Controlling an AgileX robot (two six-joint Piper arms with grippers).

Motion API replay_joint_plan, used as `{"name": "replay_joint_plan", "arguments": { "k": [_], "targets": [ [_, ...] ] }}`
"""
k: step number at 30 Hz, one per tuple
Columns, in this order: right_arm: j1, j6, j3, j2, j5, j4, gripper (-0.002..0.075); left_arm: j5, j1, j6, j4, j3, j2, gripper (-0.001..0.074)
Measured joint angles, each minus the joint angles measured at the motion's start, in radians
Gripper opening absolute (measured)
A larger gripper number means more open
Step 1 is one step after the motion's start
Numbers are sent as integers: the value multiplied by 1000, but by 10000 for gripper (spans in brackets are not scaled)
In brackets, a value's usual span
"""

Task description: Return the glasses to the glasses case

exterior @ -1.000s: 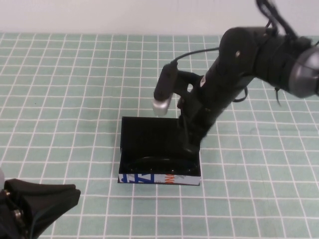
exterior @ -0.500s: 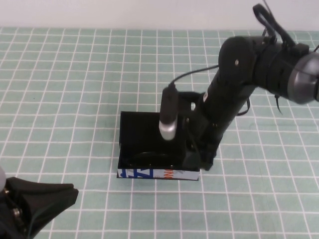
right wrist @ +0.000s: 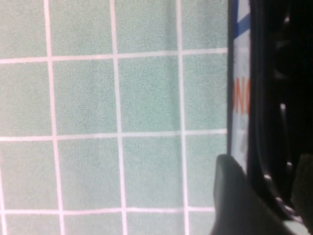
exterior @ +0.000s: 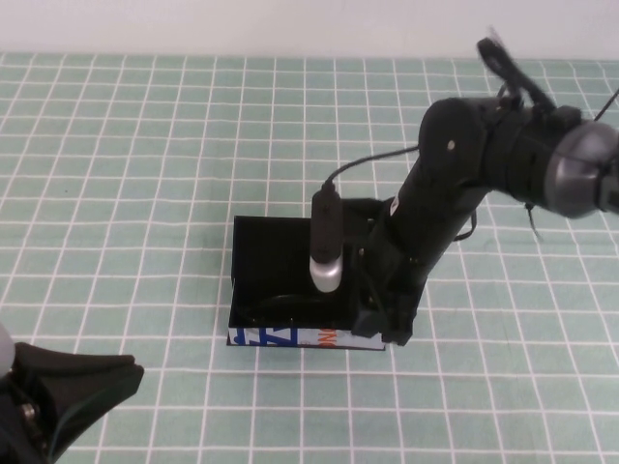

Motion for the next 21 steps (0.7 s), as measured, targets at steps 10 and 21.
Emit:
{"name": "replay_joint_plan", "arguments": {
  "k": [10,21],
  "targets": [
    [0,0,0,64,-34,14,183,0,0,-4,2,0,0,-2],
    [0,-1,0,78,-64,15,168,0,0,-4,2,0,0,-2]
  ]
}}
